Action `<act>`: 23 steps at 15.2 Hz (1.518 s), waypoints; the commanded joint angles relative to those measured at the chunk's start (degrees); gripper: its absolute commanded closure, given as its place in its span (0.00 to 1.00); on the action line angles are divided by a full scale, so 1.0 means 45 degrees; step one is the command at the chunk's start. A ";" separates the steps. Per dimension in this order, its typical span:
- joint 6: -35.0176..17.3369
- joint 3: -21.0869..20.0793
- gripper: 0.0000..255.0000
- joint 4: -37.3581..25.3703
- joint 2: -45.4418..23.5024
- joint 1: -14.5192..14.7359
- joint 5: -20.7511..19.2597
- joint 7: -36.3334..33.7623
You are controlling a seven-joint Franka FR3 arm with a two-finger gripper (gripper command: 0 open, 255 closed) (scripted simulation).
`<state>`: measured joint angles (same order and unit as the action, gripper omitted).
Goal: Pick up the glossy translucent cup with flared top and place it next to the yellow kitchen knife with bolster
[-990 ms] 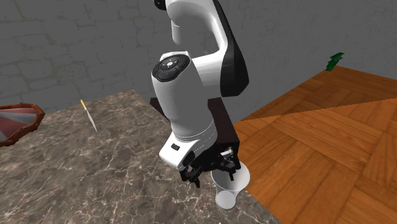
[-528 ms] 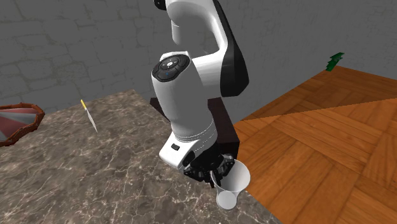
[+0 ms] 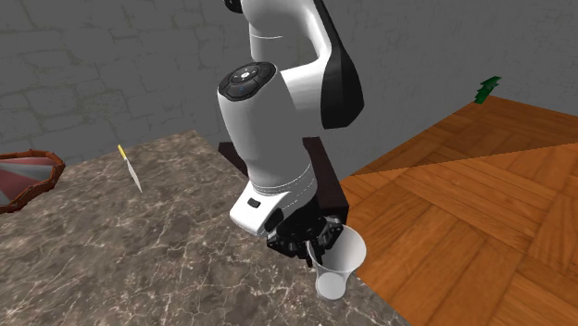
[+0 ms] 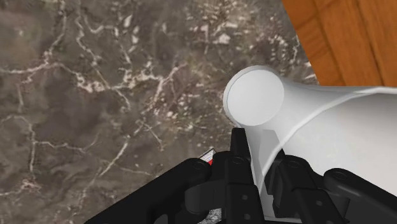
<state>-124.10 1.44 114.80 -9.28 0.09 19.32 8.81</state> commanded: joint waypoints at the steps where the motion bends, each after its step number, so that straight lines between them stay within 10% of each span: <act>1: 0.0307 0.0012 1.00 -0.0160 0.0163 0.0001 -0.0074 -0.0118; 23: 0.3683 0.0115 1.00 -0.2637 0.1183 -0.0066 -0.0602 -0.1139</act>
<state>-108.20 1.97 103.55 -4.04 -0.22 16.69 3.90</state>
